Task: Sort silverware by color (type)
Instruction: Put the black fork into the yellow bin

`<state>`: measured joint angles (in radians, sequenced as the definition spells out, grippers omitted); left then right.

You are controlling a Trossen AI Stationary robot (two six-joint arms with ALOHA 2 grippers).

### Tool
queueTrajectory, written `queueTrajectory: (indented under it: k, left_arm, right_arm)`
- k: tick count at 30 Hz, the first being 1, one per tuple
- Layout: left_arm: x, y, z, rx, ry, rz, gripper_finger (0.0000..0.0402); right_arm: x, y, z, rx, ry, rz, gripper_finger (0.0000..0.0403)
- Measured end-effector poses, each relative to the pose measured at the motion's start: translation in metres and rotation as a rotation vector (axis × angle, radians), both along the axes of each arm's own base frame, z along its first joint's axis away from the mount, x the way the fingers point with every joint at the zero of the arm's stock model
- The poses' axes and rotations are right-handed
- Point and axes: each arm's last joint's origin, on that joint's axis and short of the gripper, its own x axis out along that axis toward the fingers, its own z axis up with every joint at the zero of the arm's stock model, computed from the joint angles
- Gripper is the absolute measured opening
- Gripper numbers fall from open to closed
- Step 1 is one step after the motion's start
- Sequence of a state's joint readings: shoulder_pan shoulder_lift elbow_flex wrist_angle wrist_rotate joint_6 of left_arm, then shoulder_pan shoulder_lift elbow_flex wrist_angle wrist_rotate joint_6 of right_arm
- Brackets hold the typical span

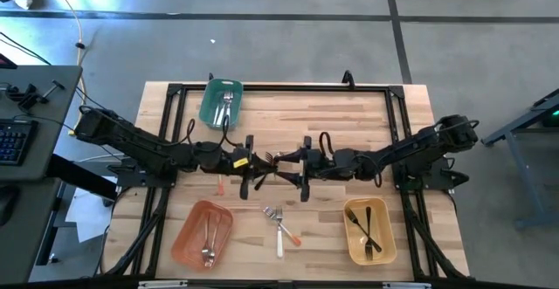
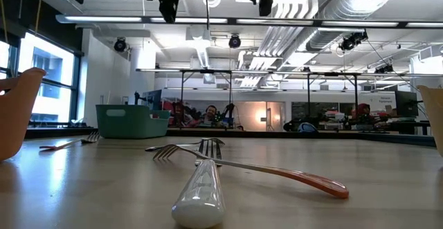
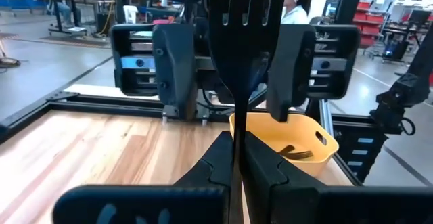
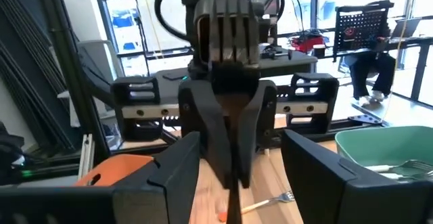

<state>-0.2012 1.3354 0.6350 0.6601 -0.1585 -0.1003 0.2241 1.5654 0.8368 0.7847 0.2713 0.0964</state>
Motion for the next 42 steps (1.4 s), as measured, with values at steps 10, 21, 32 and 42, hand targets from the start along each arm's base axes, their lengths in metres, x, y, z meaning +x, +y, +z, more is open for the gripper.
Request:
queueTrajectory:
  k: [10, 21, 32, 42]
  left_arm:
    - [0.000, 0.001, 0.003, -0.009, -0.027, 0.001, 0.0003]
    - [0.001, 0.003, 0.004, -0.012, -0.043, 0.008, 0.0003]
    - [0.002, 0.008, 0.004, -0.037, -0.044, 0.013, 0.0003]
    - [0.002, 0.008, 0.004, -0.030, -0.044, 0.009, 0.0006]
  right_arm:
    - [0.002, -0.011, 0.002, 0.007, -0.020, 0.050, 0.0190]
    - [0.004, -0.022, 0.005, 0.024, -0.048, 0.072, 0.0131]
    - [0.014, -0.020, 0.019, -0.010, 0.011, 0.074, 0.0191]
    - [0.018, -0.020, 0.026, -0.020, 0.031, 0.071, 0.0095]
